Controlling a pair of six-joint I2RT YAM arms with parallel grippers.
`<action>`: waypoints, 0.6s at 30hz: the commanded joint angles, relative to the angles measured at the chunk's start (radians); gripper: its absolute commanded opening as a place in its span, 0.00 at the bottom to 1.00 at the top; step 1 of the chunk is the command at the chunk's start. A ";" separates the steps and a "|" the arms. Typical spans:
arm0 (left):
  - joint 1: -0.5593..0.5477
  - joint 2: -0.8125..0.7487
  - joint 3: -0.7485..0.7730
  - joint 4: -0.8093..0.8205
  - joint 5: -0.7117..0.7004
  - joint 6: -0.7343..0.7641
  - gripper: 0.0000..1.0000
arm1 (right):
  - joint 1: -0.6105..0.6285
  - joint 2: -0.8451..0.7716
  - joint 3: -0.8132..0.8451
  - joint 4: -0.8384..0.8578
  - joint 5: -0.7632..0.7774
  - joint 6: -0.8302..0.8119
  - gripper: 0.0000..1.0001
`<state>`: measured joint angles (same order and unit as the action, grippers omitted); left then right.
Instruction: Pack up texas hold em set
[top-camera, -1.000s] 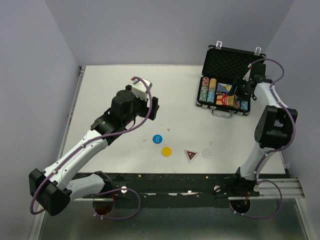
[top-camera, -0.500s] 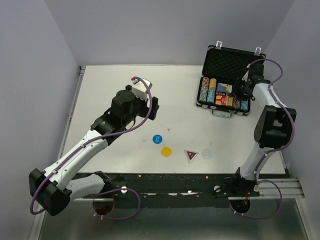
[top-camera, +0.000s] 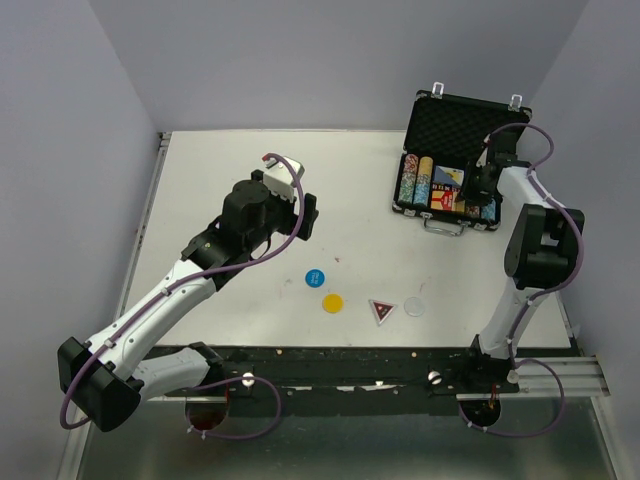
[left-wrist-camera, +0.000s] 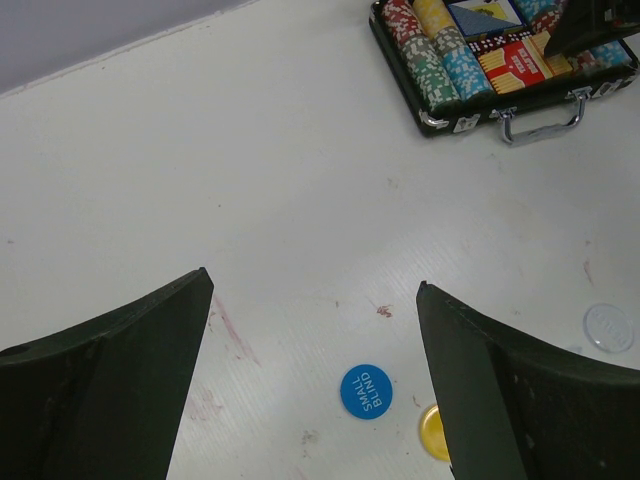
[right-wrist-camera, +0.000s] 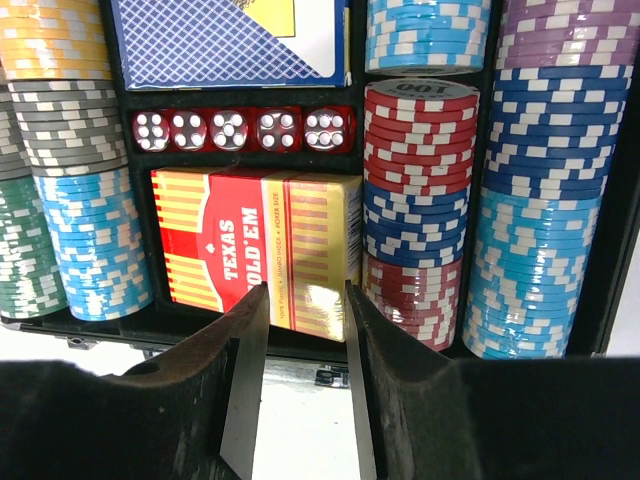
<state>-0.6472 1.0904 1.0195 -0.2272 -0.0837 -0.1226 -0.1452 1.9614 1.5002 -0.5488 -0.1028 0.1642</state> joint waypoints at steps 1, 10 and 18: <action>0.004 -0.003 0.027 -0.017 -0.018 -0.008 0.99 | 0.004 0.030 0.006 0.003 0.026 -0.014 0.41; 0.004 -0.003 0.025 -0.018 -0.019 -0.009 0.99 | 0.010 0.060 0.022 -0.010 -0.026 -0.025 0.37; 0.003 -0.001 0.028 -0.017 -0.018 -0.008 0.99 | 0.035 0.096 0.045 -0.033 -0.074 -0.041 0.36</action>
<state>-0.6472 1.0904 1.0195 -0.2272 -0.0837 -0.1226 -0.1364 2.0167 1.5158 -0.5529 -0.1196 0.1406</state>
